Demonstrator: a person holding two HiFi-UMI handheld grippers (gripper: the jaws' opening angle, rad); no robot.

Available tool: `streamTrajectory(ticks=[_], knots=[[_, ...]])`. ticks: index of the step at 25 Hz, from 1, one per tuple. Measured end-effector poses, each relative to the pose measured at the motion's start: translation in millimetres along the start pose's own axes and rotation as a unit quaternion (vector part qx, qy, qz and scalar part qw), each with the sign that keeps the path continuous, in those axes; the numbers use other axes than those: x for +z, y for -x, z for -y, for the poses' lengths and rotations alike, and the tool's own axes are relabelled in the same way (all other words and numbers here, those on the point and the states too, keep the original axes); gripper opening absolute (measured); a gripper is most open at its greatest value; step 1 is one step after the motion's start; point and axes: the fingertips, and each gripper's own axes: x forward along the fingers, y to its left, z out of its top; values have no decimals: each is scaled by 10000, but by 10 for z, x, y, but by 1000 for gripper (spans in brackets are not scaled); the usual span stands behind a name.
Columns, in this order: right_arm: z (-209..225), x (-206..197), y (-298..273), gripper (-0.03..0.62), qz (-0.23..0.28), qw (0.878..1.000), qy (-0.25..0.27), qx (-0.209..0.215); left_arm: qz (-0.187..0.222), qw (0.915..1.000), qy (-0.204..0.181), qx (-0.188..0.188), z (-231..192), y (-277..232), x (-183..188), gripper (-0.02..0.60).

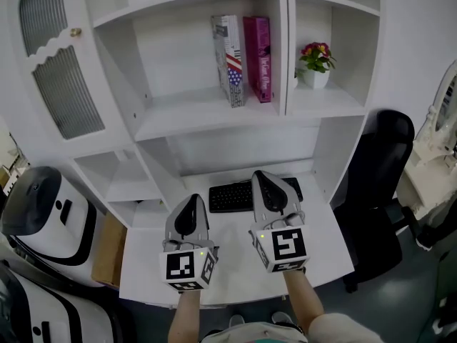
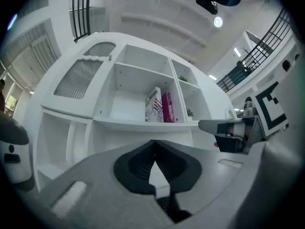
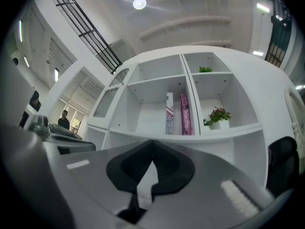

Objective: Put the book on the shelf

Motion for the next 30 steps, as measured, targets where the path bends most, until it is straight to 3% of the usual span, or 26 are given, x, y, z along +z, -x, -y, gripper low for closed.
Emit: streamTrajectory(ticks=[3, 6, 9, 13, 30], knots=[[-43, -376, 251, 5, -296, 9993, -200, 128, -268, 9995, -105, -98, 84, 83, -210, -2], [17, -792, 502, 5, -657, 9972, -350, 41, -283, 9993, -154, -202, 190, 160, -304, -2], [15, -1111, 692, 5, -969, 9939, -527, -33, -263, 9995, -170, -62, 219, 299, -455, -2], [-77, -1370, 856, 5, -1249, 9905, -568, 124, -548, 9984, 19, 101, 247, 458, -852, -2], [-267, -1427, 931, 5, -1359, 9867, -809, 363, -578, 9981, 7, 199, 289, 454, -888, -2]])
